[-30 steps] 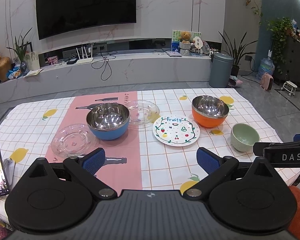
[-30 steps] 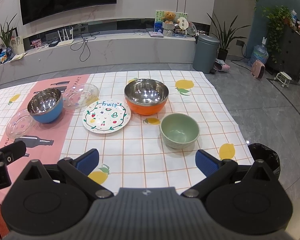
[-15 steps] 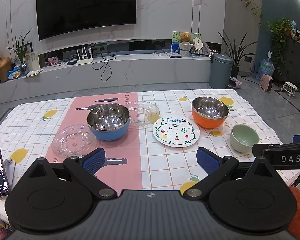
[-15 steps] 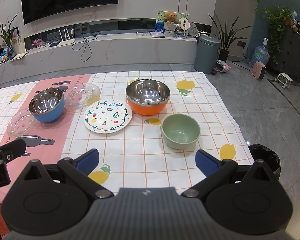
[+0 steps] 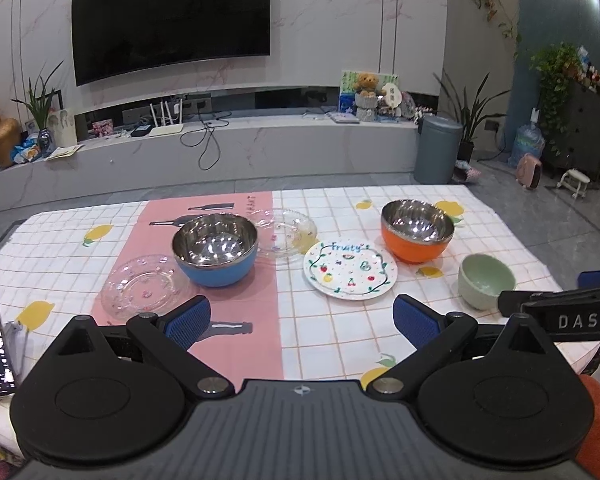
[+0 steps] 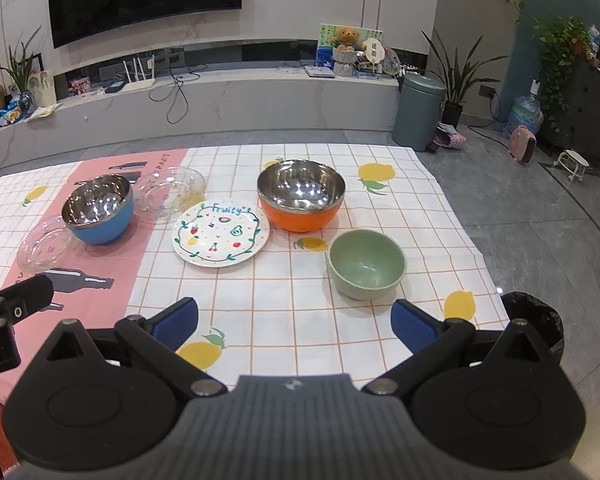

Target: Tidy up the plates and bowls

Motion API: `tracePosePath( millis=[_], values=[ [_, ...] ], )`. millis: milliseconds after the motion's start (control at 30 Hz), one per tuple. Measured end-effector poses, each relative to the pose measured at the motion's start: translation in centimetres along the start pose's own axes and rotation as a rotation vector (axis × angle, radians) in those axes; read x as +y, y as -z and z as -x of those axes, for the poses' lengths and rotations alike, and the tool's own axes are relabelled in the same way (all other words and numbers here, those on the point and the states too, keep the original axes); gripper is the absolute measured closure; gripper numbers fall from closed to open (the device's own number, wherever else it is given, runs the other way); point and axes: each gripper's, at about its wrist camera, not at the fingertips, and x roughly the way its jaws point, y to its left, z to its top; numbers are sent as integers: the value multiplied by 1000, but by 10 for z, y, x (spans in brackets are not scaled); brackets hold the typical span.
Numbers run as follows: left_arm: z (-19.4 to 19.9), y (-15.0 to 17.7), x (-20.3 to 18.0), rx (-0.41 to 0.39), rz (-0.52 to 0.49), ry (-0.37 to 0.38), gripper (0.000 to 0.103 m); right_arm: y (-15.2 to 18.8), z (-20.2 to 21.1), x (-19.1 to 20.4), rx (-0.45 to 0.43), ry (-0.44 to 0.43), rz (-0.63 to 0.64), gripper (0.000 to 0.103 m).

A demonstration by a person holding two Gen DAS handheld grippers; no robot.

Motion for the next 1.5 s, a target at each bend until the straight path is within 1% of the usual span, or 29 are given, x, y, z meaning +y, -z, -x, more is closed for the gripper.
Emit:
tracePosePath(
  millis=[100, 167, 267, 333, 367, 400, 433, 500, 567, 600, 633, 667, 733, 767, 800, 867, 933, 1000, 1100, 1167, 1233, 1300, 1333, 1400, 1500],
  values=[
    [0, 2, 6, -34, 34, 38, 0, 5, -1, -2, -35, -46, -8, 3],
    [2, 3, 8, -73, 51, 27, 0, 9, -2, -4, -76, -84, -21, 3],
    [1, 6, 7, -106, 26, 23, 0, 17, -3, -7, -151, -149, -46, 3],
    [-3, 7, 7, -109, 13, 21, 2, 21, -6, -8, -182, -177, -68, 3],
    [-5, 7, 7, -105, 14, 28, 9, 21, -9, -8, -185, -182, -71, 3],
    [-7, 7, 8, -103, 22, 35, 13, 21, -12, -6, -182, -182, -65, 3],
    [-9, 8, 10, -109, 38, 42, 21, 21, -15, -4, -183, -181, -52, 3],
    [-14, 8, 14, -120, 75, 56, 23, 21, -19, 1, -198, -193, -16, 3],
    [-22, 8, 19, -114, 92, 60, 34, 21, -22, 7, -224, -204, 18, 3],
    [-27, 8, 21, -108, 96, 65, 37, 21, -24, 8, -239, -212, 27, 3],
    [-32, 7, 24, -102, 105, 69, 43, 20, -25, 11, -257, -221, 32, 3],
    [-38, 7, 27, -100, 125, 74, 47, 19, -27, 12, -267, -225, 34, 3],
    [-47, 10, 34, -130, 169, 76, 47, 14, -33, 16, -283, -227, 34, 3],
    [-52, 11, 37, -143, 183, 60, 47, 12, -37, 17, -300, -221, 30, 3],
    [-59, 10, 39, -140, 196, 38, 48, 9, -40, 18, -313, -217, 28, 3],
    [-73, 8, 43, -119, 212, 29, 49, 5, -50, 21, -329, -220, 22, 3],
    [-87, 6, 46, -98, 202, 22, 50, 0, -63, 24, -325, -208, -2, 3],
    [-101, 5, 48, -80, 169, 25, 53, -4, -78, 25, -304, -217, -32, 3],
    [-122, 2, 53, -36, 171, 21, 55, -10, -102, 26, -284, -253, -92, 5],
    [-135, 3, 57, -23, 188, 24, 55, -14, -118, 29, -274, -245, -107, 5],
    [-147, 2, 61, -16, 212, 30, 55, -19, -138, 34, -231, -232, -107, 7],
    [-160, 1, 63, 17, 224, 48, 54, -20, -161, 35, -174, -219, -130, 15],
    [-166, 0, 64, 30, 228, 53, 54, -21, -172, 35, -142, -213, -148, 17],
    [-177, 1, 64, 49, 231, 56, 54, -21, -192, 33, -81, -206, -188, 23],
    [-191, 1, 66, 73, 261, 68, 54, -21, -218, 29, -24, -202, -235, 28]
  ],
)
